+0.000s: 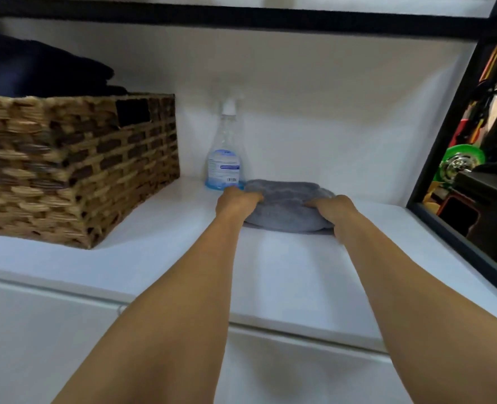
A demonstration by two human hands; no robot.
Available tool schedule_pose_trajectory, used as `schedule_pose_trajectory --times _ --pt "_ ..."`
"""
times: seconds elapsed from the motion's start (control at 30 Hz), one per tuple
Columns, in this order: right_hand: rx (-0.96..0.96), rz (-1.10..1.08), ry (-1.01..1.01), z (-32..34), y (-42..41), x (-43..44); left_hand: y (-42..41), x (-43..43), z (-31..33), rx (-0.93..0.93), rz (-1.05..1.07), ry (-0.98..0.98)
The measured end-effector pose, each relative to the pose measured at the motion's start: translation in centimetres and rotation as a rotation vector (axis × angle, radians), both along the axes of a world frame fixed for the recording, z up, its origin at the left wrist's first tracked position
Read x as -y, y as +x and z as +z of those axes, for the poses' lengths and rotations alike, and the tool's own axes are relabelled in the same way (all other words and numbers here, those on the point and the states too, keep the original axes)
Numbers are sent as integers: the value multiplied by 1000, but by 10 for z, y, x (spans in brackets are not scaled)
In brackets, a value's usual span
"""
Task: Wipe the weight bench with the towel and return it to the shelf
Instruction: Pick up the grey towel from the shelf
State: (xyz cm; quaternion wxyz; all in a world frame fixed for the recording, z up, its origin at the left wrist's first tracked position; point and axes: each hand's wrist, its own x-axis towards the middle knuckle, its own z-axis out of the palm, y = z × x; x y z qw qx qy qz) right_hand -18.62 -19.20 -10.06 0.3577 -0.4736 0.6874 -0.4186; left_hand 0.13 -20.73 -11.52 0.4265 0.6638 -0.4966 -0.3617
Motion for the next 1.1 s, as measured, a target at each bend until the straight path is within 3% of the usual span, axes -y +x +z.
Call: schedule_pose_trajectory --times 0.27,0.47,0.63,0.8,0.97,1.1 --pt "370 146 172 46 2 -129 31 -120 50 -372 -208 158" --pt "633 80 35 148 28 -262 53 -235 161 -553 -275 182" --pt "657 -63 -87 272 36 -351 50 -320 284 -522 -271 73" --pt "631 -64 -185 375 19 -435 39 -399 391 -505 -344 26" --pt "557 -65 -290 428 -15 -520 -8 -486 447 -399 -282 -114" --pt "487 -161 -337 454 -72 -594 -69 -551 469 -439 -299 -163"
